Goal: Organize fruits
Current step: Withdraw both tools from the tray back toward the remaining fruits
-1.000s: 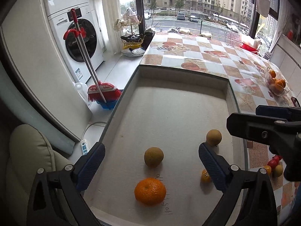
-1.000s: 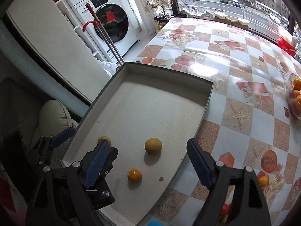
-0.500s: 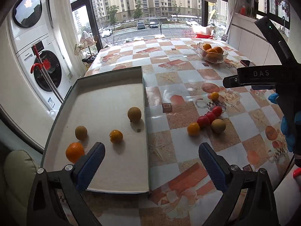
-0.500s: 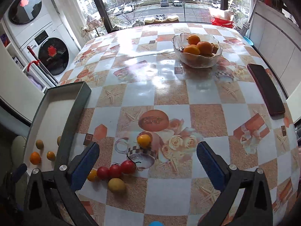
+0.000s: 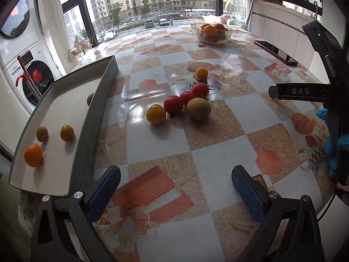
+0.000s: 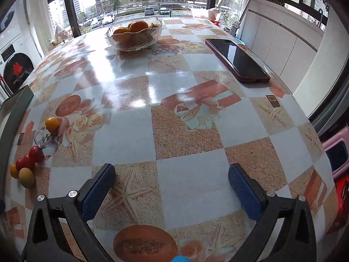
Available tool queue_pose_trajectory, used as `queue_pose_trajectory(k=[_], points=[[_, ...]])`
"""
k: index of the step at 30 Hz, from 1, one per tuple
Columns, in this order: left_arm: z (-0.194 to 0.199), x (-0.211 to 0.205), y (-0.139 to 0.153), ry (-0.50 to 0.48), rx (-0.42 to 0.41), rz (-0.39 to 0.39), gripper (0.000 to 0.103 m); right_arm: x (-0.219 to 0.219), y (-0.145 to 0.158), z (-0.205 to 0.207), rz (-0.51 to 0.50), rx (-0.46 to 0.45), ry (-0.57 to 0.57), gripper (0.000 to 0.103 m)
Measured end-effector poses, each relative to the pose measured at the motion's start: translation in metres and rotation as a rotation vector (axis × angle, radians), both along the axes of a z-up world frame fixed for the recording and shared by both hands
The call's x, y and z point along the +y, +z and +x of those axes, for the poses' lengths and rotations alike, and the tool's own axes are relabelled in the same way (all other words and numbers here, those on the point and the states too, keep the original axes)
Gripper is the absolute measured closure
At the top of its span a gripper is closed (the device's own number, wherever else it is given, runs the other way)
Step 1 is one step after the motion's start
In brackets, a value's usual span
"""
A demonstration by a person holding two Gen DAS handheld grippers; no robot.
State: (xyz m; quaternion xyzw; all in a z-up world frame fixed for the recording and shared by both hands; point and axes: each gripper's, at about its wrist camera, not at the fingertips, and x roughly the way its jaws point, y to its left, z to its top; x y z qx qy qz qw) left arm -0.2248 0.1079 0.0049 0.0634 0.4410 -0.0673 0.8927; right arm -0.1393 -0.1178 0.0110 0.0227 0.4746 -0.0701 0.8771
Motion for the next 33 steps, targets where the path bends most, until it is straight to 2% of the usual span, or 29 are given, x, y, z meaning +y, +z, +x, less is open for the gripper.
queue_pose_trajectory(k=[3,8,33], points=[[-0.006,0.007,-0.004,0.039,-0.009,-0.078,0.001,0.001,0.001,-0.002,0.001,-0.011,0.001,0.0],[-0.011,0.004,-0.006,0.05,-0.045,-0.066,0.001,0.002,-0.001,-0.006,0.001,-0.026,0.003,0.0],[-0.012,0.005,-0.006,0.056,-0.05,-0.07,0.0,0.003,-0.002,-0.007,0.0,-0.026,0.003,0.0]])
